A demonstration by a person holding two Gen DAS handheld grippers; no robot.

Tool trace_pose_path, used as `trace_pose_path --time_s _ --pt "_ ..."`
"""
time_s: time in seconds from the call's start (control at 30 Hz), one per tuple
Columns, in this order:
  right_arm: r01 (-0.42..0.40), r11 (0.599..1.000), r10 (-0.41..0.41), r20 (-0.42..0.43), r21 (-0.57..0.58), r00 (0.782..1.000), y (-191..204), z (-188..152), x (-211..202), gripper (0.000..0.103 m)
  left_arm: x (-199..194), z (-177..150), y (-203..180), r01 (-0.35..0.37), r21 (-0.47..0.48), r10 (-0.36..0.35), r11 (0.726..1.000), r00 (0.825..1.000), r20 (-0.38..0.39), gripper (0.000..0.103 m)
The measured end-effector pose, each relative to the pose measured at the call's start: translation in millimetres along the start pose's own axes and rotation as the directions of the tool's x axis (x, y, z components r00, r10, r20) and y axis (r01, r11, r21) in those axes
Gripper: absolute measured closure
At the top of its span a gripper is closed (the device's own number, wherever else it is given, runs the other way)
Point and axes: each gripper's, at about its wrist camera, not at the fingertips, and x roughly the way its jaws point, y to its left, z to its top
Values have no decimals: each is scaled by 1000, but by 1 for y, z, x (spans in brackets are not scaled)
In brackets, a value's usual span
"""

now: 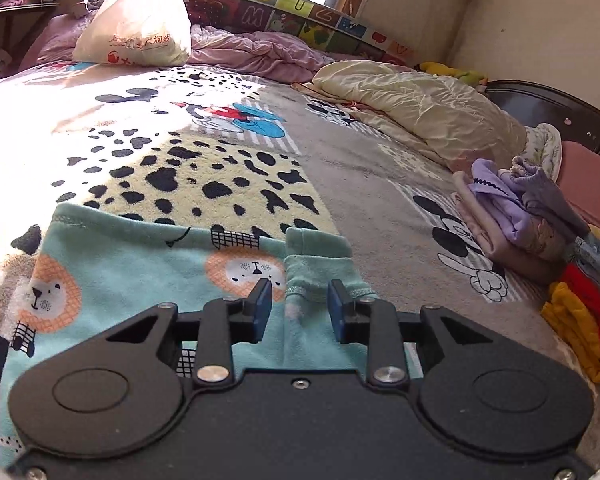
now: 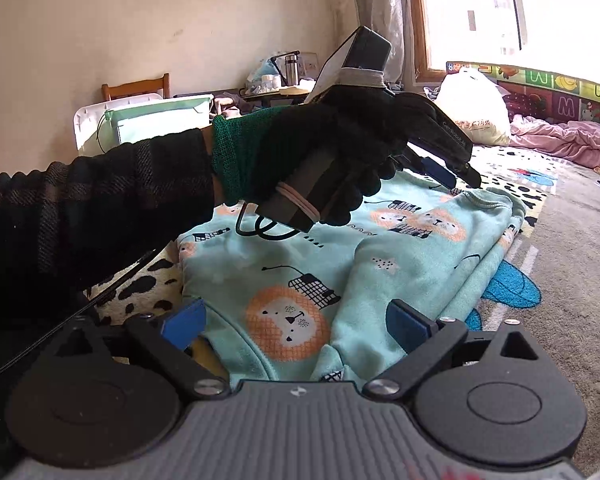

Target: Fold clothes

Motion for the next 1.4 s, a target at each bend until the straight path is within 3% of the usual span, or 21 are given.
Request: trace_pose_path --time_s 0.17,0.33,0.43,0.57,0.63,0.9,1.0,1.07,1.2,1.27,1.4 --pt "-34 999 29 -138 -33 990 4 -7 20 2 6 -1 -21 3 115 2 993 999 -40 75" --pt "-27 999 21 -115 -47 993 9 -7 15 1 11 -1 -42 10 228 8 974 997 -79 75" --pt "-23 998 17 -103 -58 995 11 -7 12 2 13 2 -38 3 204 13 979 997 -74 75" --pt "-19 990 -6 -176 -140 984 20 -10 21 0 16 5 -33 -7 172 19 985 998 -68 74" --pt "-9 988 -18 -174 -153 985 22 -10 21 0 17 7 -30 -11 156 22 988 998 -64 68" --pt "-12 991 -8 -146 -136 989 18 -13 18 0 21 14 -20 -30 91 34 995 998 -51 66" --pt "6 993 -20 -115 -115 993 14 -15 13 1 -23 23 -9 -10 -30 15 999 989 149 63" --pt "23 995 -32 -88 -99 996 12 -16 9 1 -54 24 4 27 -104 -6 994 980 197 61" --pt "57 996 -59 -29 -65 998 7 -16 1 4 -111 1 23 -82 -175 119 981 970 213 58" --pt "86 995 -85 16 -42 996 6 -14 -6 13 -142 -18 40 -126 -263 184 957 960 212 56" --pt "149 989 -149 34 -13 988 17 -5 -16 15 -205 -65 83 -188 -421 299 887 929 217 52"
